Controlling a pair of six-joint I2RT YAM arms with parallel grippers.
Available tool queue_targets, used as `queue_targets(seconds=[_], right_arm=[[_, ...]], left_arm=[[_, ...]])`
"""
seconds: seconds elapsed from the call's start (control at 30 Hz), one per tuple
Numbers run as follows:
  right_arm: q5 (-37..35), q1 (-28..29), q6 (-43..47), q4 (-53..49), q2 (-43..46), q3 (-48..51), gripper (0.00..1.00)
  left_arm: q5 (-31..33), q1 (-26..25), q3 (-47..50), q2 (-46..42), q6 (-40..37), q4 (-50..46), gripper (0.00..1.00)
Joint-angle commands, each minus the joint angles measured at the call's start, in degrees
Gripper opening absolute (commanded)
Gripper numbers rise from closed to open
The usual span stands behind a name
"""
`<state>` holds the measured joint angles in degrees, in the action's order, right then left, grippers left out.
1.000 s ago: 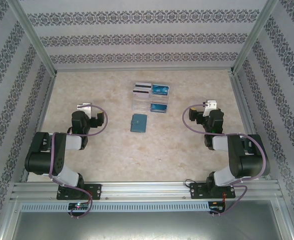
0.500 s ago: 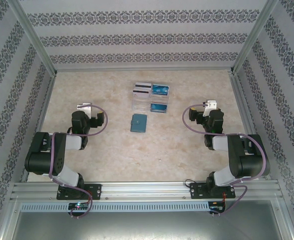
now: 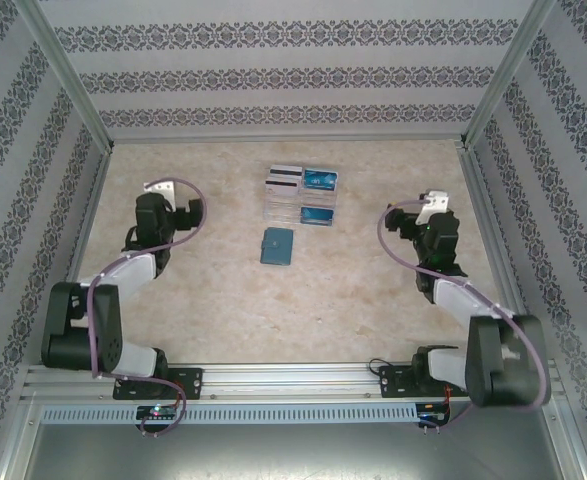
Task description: Put the credit cards into the card holder
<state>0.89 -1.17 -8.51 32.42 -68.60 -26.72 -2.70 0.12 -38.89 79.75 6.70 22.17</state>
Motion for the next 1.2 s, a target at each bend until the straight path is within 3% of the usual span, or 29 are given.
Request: queue_targets(seconds=[0.0, 0.1, 0.23, 0.37, 0.6, 0.77, 0.83, 0.93, 1.17], right_arm=[[8.92, -1.13, -10.12, -13.87, -0.01, -7.09, 0.98], [17.64, 0.47, -12.34, -23.30, -4.62, -14.62, 0.98], [21.34, 7.04, -9.00, -36.35, -10.64, -24.55, 0.96], [26.62, 16.20, -8.22, -45.72, -17.27, -32.81, 0.85], [30.14, 28.39, -10.08, -53.22, -30.07, -43.26, 0.65], [23.25, 33.89, 0.27, -71.21, -41.65, -59.77, 0.62], [19.64, 35.34, 5.80, -79.67, -46.62, -67.50, 0.59], [14.75, 37.43, 11.59, -85.89, -51.89, -75.23, 0.58], [10.80, 39.59, 19.99, -95.16, -63.20, -90.15, 0.57]], left_arm=[[-4.95, 0.54, -2.03, -1.31, 9.67, -9.25, 1.00], [-10.67, -0.15, -4.97, -0.25, 14.44, -11.59, 1.00], [-12.36, -4.14, -8.72, 1.28, 16.29, -16.66, 1.00], [-14.64, -7.77, -8.35, 2.55, 20.32, -18.52, 1.00], [-18.43, -8.29, -8.80, 5.75, 22.90, -23.81, 0.95], [-18.80, -7.35, -9.89, 8.38, 27.32, -25.61, 0.96], [-22.36, -5.76, -9.90, 10.15, 30.47, -23.39, 0.96], [-24.51, -4.63, -9.50, 11.13, 32.67, -21.13, 0.96], [-23.87, -3.67, -10.73, 10.52, 31.18, -24.41, 0.96]])
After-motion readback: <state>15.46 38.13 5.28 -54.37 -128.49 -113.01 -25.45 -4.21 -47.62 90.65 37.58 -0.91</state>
